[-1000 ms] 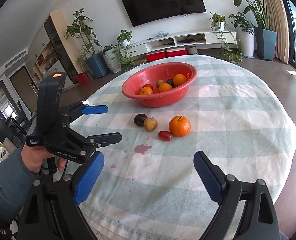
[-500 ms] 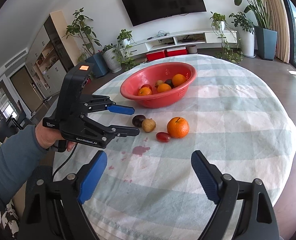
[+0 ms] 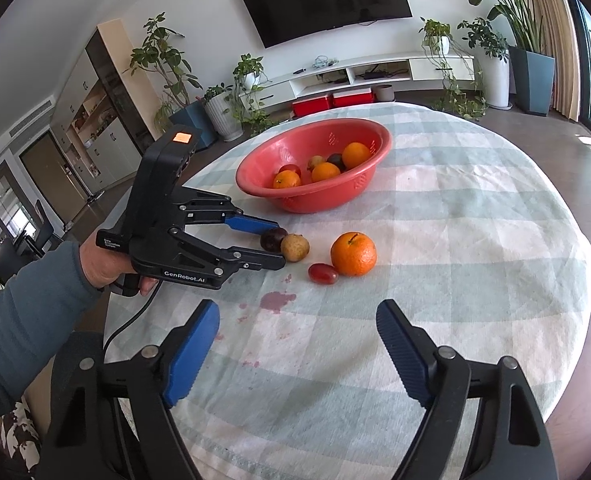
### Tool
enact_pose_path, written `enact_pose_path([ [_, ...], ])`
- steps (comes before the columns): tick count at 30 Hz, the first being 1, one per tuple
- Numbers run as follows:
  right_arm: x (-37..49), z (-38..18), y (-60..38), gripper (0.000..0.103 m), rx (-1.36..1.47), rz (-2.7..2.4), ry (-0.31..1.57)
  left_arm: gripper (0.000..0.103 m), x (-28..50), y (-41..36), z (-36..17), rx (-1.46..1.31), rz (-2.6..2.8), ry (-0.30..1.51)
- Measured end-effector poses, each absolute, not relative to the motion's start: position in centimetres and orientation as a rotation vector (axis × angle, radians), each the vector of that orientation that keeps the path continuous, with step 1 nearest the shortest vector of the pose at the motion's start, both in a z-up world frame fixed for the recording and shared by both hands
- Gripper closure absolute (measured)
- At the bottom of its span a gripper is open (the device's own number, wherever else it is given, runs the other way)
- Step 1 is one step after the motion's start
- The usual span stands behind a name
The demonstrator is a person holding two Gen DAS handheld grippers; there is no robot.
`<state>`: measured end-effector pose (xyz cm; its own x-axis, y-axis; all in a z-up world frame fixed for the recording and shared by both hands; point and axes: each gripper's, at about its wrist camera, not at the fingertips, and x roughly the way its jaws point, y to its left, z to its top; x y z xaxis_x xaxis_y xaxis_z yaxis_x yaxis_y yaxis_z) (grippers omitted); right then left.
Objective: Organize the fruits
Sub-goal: 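Move the left tool to the dark plum and close on it, then grasp the large orange with the right tool while the left tool holds the plum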
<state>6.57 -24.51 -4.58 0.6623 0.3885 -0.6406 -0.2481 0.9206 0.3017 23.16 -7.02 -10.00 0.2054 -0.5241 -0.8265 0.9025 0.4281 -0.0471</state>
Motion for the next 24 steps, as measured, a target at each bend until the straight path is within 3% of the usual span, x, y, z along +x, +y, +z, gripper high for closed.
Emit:
enact_pose_path([
  [9, 6.7, -4.7, -24.5, 0.021, 0.192, 0.365, 0.772, 0.075, 23.5, -7.2, -10.1, 0.495, -1.053, 0.894],
  [24, 8.9, -4.0, -24.8, 0.023, 0.138, 0.328, 0.783, 0.076, 22.2, -6.5, -9.8, 0.489, -0.975, 0.869],
])
